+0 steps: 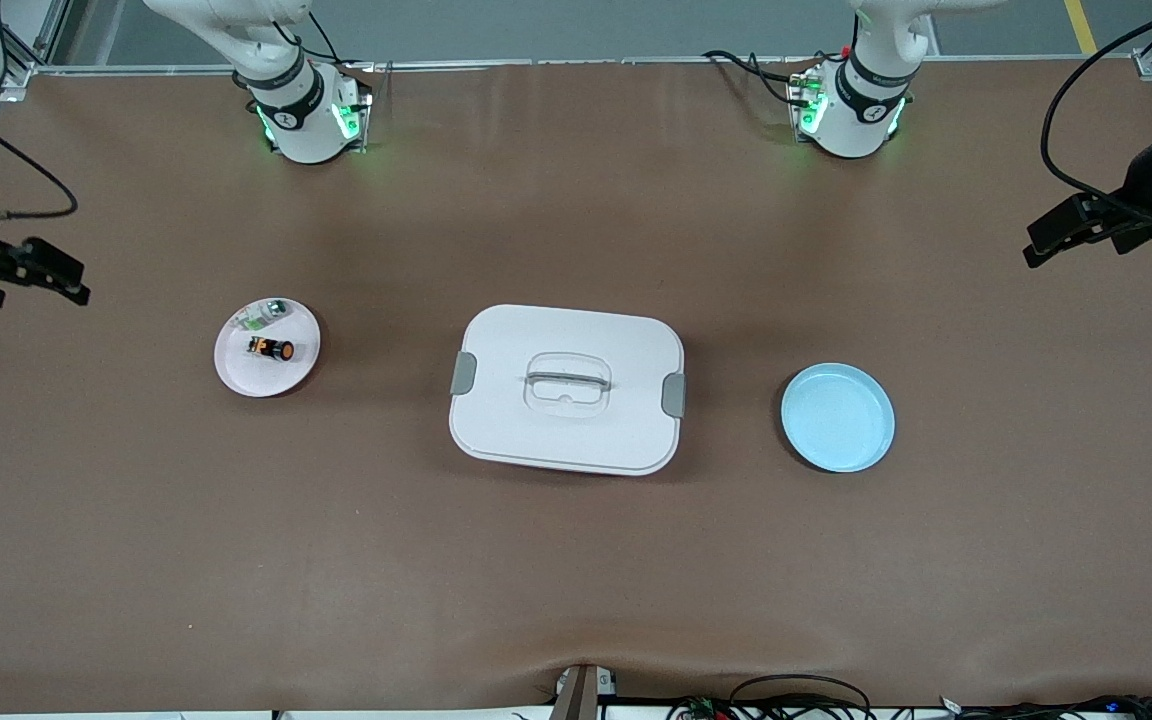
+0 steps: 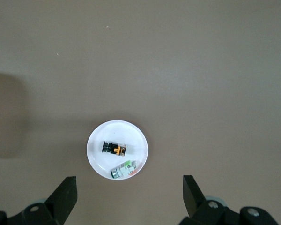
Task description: Transfer orange switch to right arm and place
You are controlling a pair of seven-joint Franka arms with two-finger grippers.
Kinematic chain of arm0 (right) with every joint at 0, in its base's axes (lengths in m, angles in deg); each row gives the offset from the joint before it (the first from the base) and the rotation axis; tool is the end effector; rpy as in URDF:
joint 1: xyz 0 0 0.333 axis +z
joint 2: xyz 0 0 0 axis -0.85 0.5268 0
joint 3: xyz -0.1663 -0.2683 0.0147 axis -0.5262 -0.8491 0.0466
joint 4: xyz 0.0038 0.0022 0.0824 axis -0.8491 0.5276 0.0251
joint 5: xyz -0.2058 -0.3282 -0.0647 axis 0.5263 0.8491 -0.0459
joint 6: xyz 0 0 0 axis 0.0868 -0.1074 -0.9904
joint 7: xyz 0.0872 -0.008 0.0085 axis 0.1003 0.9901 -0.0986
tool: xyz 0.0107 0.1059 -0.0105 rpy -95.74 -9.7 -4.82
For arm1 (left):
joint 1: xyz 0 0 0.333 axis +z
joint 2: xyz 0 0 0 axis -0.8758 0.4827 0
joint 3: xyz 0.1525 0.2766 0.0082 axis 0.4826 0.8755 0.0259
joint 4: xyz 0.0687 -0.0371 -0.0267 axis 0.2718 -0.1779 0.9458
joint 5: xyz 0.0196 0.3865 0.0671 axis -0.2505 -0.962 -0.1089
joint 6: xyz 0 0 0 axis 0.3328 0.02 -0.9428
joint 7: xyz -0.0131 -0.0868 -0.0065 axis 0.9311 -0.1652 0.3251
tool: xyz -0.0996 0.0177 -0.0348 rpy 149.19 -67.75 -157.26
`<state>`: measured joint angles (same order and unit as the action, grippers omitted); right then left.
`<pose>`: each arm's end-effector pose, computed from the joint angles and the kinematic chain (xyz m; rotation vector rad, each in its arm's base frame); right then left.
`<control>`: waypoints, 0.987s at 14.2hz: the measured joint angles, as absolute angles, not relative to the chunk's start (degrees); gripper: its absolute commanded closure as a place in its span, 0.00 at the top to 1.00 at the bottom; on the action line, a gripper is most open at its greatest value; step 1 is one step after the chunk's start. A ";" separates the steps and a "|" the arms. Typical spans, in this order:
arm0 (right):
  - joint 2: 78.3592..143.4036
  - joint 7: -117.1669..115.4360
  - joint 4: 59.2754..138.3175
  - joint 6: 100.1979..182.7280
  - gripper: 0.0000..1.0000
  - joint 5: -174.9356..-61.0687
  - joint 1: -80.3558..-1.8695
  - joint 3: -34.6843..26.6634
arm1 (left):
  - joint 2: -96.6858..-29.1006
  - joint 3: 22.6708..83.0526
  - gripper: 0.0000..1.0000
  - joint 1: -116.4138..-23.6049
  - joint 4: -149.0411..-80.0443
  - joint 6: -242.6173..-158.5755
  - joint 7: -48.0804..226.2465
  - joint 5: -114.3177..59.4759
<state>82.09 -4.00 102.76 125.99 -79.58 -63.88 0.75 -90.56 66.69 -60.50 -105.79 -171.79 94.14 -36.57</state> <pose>0.5335 -0.0620 0.5838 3.1108 0.0555 0.0599 0.5389 -0.0361 0.6346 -3.1272 -0.2120 0.0167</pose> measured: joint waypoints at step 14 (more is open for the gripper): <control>73.87 -0.07 103.94 124.06 1.00 -79.58 -63.88 0.80 | -91.01 65.44 1.00 -60.67 -103.72 -172.34 94.12 -36.57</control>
<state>73.87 -0.07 103.94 124.06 -79.58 -63.88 0.80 -91.01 65.44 -60.67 -103.72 -172.34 94.12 -36.57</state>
